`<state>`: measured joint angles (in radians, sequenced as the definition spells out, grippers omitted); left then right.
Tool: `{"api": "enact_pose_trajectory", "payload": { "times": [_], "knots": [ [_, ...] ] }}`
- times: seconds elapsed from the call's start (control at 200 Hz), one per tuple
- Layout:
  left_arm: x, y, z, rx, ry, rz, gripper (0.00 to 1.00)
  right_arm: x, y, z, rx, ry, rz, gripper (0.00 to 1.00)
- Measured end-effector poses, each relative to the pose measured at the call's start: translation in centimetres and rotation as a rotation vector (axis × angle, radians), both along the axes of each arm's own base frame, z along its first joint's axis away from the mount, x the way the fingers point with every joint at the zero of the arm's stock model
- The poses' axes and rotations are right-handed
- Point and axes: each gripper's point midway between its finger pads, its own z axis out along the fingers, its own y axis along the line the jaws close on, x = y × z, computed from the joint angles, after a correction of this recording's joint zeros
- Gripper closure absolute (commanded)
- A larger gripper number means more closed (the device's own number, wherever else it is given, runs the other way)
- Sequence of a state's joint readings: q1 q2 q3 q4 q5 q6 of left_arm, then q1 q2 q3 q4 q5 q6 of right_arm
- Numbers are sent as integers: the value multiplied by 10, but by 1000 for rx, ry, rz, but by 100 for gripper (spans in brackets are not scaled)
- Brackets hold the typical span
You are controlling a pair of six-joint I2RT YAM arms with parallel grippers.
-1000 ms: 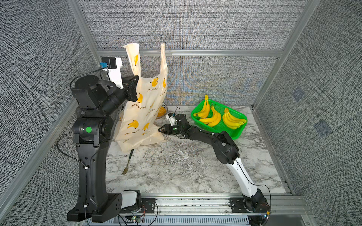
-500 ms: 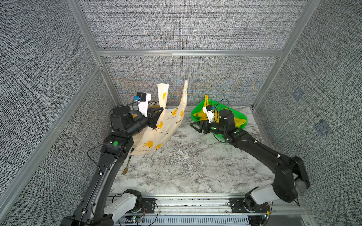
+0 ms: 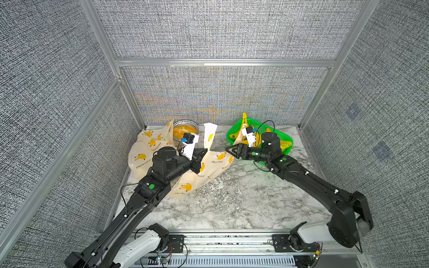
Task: Place the banana into a plastic bag & tie a knot
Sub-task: Open the plastic bag at the center of the board.
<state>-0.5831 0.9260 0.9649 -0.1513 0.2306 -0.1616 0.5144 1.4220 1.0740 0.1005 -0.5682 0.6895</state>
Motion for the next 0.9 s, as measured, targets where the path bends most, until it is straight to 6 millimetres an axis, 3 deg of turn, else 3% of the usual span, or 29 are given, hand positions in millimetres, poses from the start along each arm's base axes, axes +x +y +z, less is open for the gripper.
{"api": "enact_pose_trajectory", "payload": {
  "times": [0.165,0.355,0.475,0.581,0.661,0.746,0.896],
  "knots": [
    [-3,-1,1,5,-11,-3,100,5,4,-16,-19,61,-32,30],
    [-5,-3,-1,11,-16,-9,100,-1,13,-24,-34,86,-24,30],
    [-8,-9,-1,6,-22,-28,100,3,10,-27,-32,107,-57,22],
    [-13,-14,-7,7,-19,-49,100,3,9,-21,-18,108,-76,7],
    [-17,-16,-13,5,-10,-58,100,3,6,-21,-7,112,-97,6],
    [-21,-19,-19,8,-1,-70,100,0,7,-31,-4,144,-104,18],
    [-23,-21,-26,8,3,-76,100,-17,21,-54,-15,192,-73,54]
  ]
}}
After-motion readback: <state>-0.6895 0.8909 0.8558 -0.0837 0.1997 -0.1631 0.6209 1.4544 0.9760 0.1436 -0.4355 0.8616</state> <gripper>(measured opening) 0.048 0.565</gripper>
